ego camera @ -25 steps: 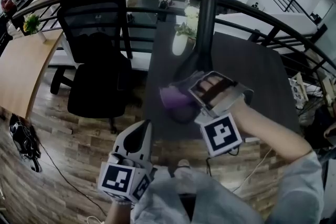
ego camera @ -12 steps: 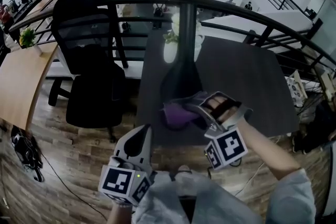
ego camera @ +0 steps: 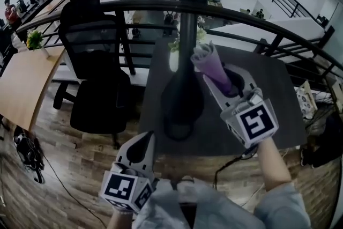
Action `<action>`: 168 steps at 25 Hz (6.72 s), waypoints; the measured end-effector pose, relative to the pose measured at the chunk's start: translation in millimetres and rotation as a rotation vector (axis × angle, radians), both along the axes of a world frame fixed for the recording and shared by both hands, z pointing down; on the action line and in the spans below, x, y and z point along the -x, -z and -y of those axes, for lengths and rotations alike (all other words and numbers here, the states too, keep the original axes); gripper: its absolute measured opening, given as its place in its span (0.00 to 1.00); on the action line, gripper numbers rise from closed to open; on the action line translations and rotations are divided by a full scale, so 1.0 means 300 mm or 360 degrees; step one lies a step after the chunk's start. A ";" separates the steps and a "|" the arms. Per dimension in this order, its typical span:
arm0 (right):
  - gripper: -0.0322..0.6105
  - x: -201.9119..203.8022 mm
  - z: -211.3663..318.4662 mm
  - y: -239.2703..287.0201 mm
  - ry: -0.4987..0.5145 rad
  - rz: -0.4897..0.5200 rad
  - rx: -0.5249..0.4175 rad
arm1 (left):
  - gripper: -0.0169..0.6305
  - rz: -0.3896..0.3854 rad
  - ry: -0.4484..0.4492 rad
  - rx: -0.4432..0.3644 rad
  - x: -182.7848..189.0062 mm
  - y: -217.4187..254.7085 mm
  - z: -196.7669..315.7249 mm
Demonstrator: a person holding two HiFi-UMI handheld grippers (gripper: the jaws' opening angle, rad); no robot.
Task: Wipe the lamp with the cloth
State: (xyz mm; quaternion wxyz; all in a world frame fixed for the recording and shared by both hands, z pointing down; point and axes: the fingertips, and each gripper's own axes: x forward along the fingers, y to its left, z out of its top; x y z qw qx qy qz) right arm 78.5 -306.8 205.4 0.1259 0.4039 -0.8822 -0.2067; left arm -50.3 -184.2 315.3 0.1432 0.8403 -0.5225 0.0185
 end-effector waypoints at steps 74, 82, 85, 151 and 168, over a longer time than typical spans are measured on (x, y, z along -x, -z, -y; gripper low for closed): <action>0.24 0.400 -0.092 -0.228 0.0480 -0.1239 -0.0564 | 0.04 -0.0045 0.0141 0.0038 0.066 -0.019 -0.008; 0.24 0.319 -0.231 -0.394 0.0625 -0.1223 -0.0481 | 0.05 -0.0052 0.0131 0.0051 0.045 -0.021 0.007; 0.24 0.279 -0.267 -0.443 0.0640 -0.1209 -0.0398 | 0.05 -0.0052 0.0114 0.0060 0.032 -0.020 0.011; 0.24 -0.091 -0.369 -0.509 -0.0306 0.0523 0.0650 | 0.04 0.0049 -0.0061 0.0075 -0.119 -0.065 0.029; 0.24 -0.140 -0.343 -0.518 -0.0357 0.0499 0.0663 | 0.04 0.0068 -0.0082 0.0114 -0.143 -0.078 0.051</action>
